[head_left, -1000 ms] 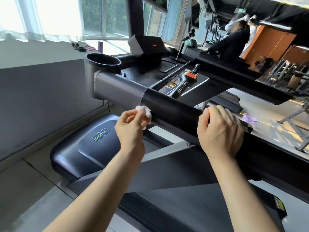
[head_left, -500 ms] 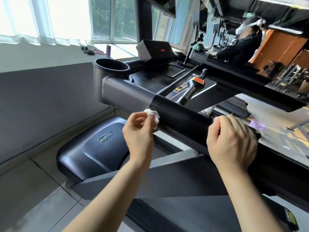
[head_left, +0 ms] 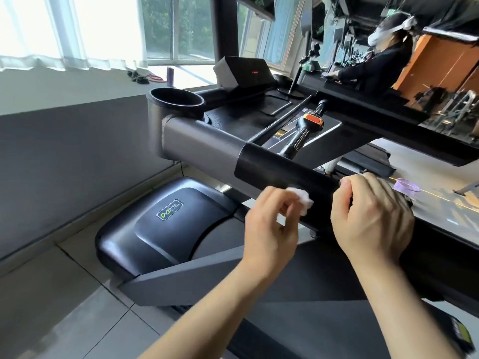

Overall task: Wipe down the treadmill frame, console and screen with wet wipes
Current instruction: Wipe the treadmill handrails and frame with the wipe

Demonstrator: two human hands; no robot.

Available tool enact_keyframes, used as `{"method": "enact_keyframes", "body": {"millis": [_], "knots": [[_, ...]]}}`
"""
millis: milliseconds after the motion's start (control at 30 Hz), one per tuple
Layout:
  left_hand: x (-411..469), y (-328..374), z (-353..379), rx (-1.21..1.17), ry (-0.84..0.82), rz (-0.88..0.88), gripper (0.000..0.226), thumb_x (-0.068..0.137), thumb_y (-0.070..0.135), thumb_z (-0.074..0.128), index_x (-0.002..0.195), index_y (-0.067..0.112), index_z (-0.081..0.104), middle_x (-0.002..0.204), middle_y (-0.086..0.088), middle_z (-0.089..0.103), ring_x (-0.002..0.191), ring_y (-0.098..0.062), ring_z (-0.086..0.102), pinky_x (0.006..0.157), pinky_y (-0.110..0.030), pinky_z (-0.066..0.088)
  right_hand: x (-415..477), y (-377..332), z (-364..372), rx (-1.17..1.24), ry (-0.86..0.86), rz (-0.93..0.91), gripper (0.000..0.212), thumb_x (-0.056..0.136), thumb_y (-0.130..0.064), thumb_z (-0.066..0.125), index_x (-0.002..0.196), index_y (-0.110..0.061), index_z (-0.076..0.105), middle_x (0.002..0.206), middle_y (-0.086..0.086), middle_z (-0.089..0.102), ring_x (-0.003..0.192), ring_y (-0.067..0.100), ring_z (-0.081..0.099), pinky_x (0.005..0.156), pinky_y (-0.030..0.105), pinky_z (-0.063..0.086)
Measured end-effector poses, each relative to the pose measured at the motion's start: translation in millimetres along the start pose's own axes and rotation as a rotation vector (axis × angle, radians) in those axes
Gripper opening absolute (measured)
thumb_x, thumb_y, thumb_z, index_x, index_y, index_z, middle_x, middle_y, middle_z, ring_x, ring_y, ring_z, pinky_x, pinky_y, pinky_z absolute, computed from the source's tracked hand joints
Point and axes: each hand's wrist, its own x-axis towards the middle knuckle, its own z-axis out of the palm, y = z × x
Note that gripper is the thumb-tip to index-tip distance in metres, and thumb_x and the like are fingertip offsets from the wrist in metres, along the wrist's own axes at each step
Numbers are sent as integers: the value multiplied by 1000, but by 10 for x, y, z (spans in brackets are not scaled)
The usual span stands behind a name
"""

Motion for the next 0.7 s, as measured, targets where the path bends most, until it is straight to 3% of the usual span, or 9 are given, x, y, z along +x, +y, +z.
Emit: {"method": "enact_keyframes", "body": {"millis": [100, 233, 367, 533, 633, 700], "knots": [[249, -183, -236, -55, 164, -98, 24, 99, 0, 63, 81, 14, 59, 88, -6, 69, 79, -29, 66, 70, -45, 53, 16, -25, 7, -16, 0, 23, 31, 104, -18, 41, 75, -13, 51, 73, 9, 55, 70, 37, 55, 61, 44, 36], [383, -323, -389, 9, 329, -169, 19, 102, 9, 63, 85, 18, 61, 89, -8, 67, 80, -29, 64, 72, -50, 52, 29, -61, 20, -36, 3, 38, 30, 103, -17, 40, 74, -14, 49, 73, 9, 56, 70, 37, 56, 62, 45, 37], [130, -1, -42, 147, 108, 32, 22, 96, -5, 63, 88, 15, 68, 95, 3, 65, 86, -11, 64, 72, -33, 52, 55, -82, 19, -35, 9, 29, 30, 103, -18, 39, 75, -15, 49, 74, 10, 57, 71, 37, 57, 62, 45, 38], [98, 50, -1, 191, -91, 222, 20, 101, -1, 55, 97, 10, 71, 99, 4, 63, 83, -10, 62, 67, -30, 54, 22, -54, 20, -33, -13, 19, 28, 103, -18, 42, 77, -15, 52, 76, 10, 58, 74, 37, 57, 65, 46, 39], [412, -39, -263, 258, 76, 151, 28, 94, -5, 63, 80, 19, 64, 88, 7, 66, 83, -11, 62, 72, -29, 51, 28, -55, 17, -24, -4, 12, 30, 104, -18, 41, 75, -15, 49, 75, 9, 56, 74, 36, 57, 65, 45, 38], [629, -104, -455, 300, 236, 82, 35, 91, -1, 67, 79, 30, 58, 83, 17, 63, 80, -2, 60, 73, -25, 48, 38, -70, 18, -26, 7, 21, 30, 103, -18, 40, 75, -16, 48, 75, 9, 56, 75, 36, 57, 65, 44, 38]]}}
